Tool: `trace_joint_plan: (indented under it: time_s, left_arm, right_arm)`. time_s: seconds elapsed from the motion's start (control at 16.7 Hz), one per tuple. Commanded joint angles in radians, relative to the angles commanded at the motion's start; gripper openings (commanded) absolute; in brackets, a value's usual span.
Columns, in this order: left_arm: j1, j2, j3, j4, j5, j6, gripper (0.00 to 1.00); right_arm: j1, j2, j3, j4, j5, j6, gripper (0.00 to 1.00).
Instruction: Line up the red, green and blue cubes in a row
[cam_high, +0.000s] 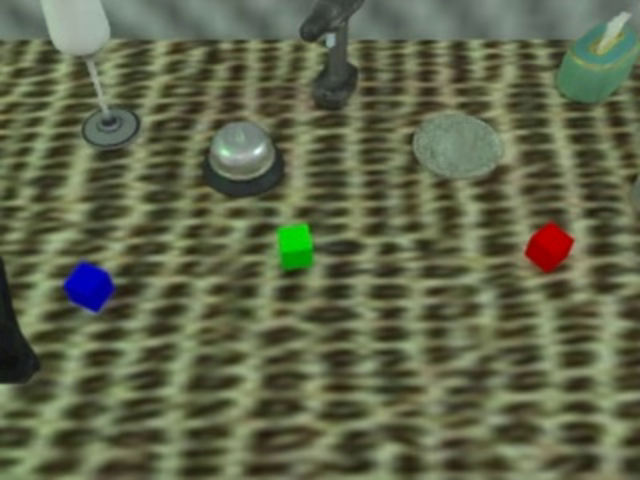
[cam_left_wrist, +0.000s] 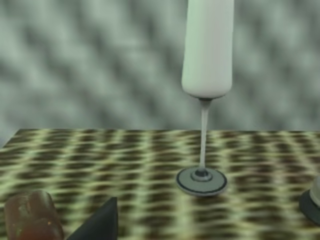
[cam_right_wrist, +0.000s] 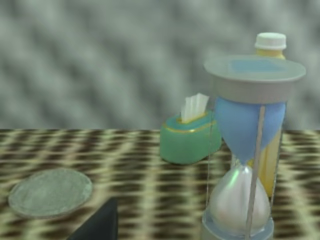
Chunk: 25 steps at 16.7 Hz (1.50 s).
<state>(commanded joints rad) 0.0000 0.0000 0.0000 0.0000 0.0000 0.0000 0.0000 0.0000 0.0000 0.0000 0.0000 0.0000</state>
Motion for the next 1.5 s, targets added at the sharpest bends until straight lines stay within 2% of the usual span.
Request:
trace_joint_plan:
  time_s: [0.24,0.54,1.5]
  left_arm:
    - [0.0,0.0,0.0,0.0,0.0,0.0,1.0]
    - [0.0,0.0,0.0,0.0,0.0,0.0,1.0]
    - [0.0,0.0,0.0,0.0,0.0,0.0,1.0]
  right_arm:
    - [0.003,0.031,0.03,-0.019,0.001,-0.007,1.0]
    - [0.032,0.293,0.269,-0.177,0.005,-0.065,1.0]
    - [0.207,1.89,1.531,-1.035,0.001,-0.398,1.0]
